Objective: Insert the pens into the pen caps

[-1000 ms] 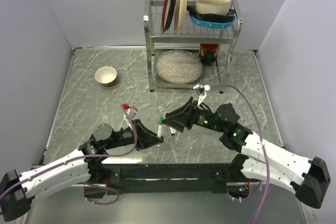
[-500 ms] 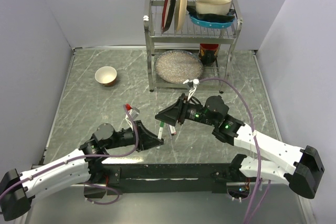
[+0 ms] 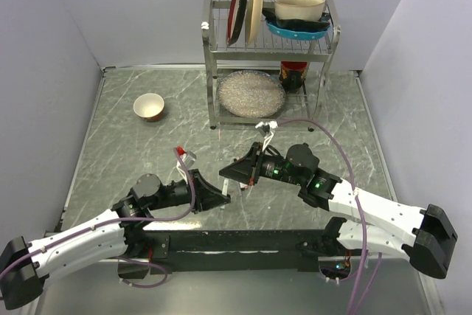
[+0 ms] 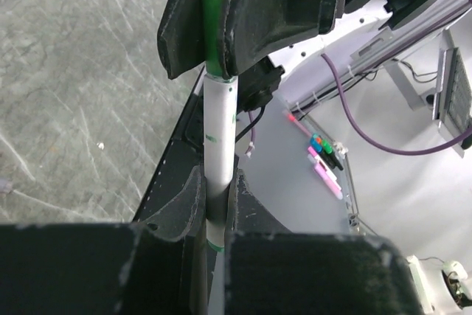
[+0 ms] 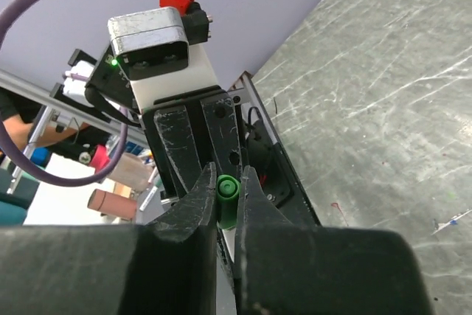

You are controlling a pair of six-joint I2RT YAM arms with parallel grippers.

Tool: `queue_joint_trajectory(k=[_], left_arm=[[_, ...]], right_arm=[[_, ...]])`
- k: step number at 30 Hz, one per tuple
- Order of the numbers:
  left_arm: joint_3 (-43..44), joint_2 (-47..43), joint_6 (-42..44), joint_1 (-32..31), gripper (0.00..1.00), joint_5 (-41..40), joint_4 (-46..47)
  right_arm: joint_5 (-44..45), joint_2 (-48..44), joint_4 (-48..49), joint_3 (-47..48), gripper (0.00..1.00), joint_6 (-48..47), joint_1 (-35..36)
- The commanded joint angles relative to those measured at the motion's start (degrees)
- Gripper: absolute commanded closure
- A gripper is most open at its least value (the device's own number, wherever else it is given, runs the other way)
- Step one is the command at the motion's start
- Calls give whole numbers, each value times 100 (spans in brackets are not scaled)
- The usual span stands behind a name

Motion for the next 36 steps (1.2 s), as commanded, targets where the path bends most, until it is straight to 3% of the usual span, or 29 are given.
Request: queue_joint_trajectory(k=[1,3,10,16,20,29,36], left_arm=[[406,97,310,26,99,-640,-13],[669,185,416,35,99,-736,-365],[1057,703,416,499,99,-254,12],[855,1116,-461,1316,99,660,1416],[1004,1371,-463,1344,99,731,1480],[1601,1460,406,1344,99,178,427],[1786,1433,600,2002,99,327,119]], right_arm=[[-373,-243,122,-405,100,-133,271],[-513,-340,184,-547,100,-160,280],[-295,-542,96,-968,100,-239,543],[-232,-701,656,-1461,100,-90,737],[-356,-596,1211,-1593,100,306,894],[-39,98,1090,-1286,100,824,1466],[461,-15,150,-1215,100,719,1774]])
